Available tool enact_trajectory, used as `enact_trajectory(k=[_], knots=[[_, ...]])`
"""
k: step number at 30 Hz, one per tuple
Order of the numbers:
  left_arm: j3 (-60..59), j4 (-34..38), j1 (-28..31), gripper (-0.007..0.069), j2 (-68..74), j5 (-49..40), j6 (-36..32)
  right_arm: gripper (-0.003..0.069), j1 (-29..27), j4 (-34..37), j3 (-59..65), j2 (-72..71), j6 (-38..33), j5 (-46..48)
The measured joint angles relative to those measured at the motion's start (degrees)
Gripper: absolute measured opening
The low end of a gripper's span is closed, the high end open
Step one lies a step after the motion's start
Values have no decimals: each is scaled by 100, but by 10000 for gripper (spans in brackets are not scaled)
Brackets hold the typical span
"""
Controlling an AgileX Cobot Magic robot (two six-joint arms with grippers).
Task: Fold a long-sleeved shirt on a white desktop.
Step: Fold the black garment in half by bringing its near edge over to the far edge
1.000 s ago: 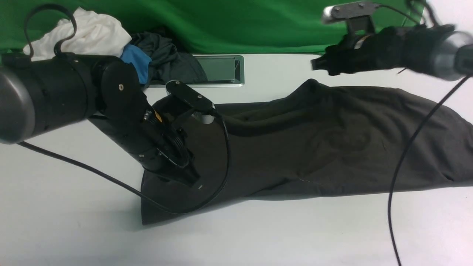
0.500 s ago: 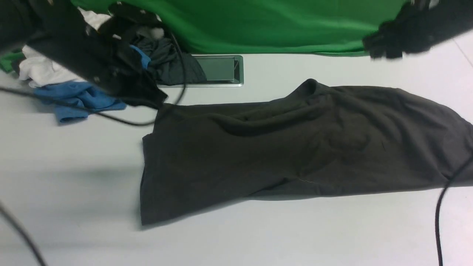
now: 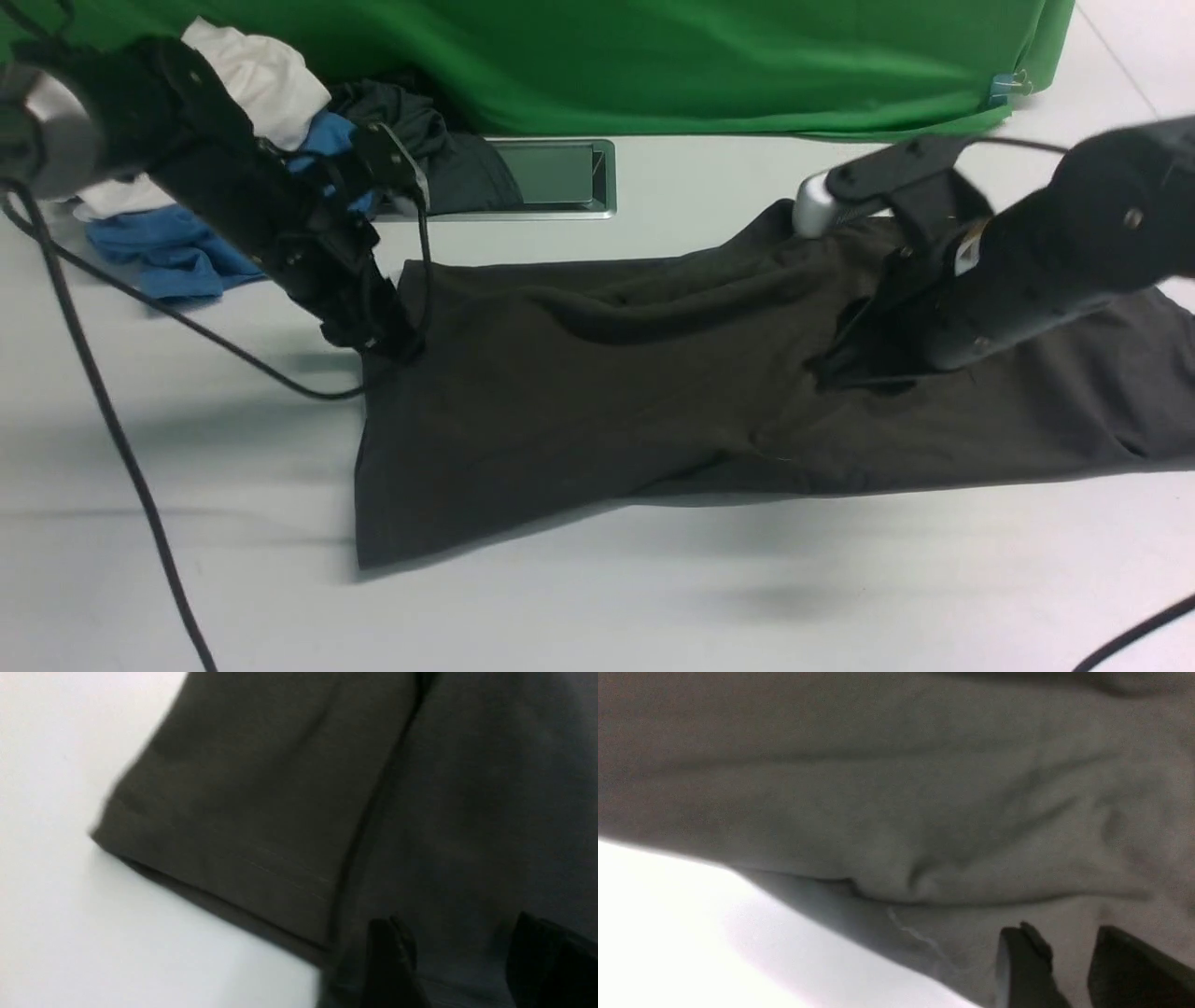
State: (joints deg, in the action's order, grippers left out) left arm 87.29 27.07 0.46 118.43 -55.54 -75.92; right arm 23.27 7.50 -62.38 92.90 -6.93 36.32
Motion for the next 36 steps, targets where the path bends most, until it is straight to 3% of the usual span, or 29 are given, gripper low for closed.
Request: enact_trajectory(k=[8, 12, 16, 19, 36], knots=[[6, -7, 0, 348, 182, 405, -876, 239, 89, 6, 2, 0, -17, -157], [6, -178, 0, 265, 257, 296, -1042, 239, 89, 6, 2, 0, -37, -258], [10, -240, 0, 81, 264, 265, -970, 239, 89, 6, 2, 0, -70, -405], [10, -280, 0, 26, 257, 244, -852, 239, 89, 6, 2, 0, -83, -494], [32, -309, 0, 21, -473, 680, -305, 240, 89, 6, 2, 0, -145, -700]])
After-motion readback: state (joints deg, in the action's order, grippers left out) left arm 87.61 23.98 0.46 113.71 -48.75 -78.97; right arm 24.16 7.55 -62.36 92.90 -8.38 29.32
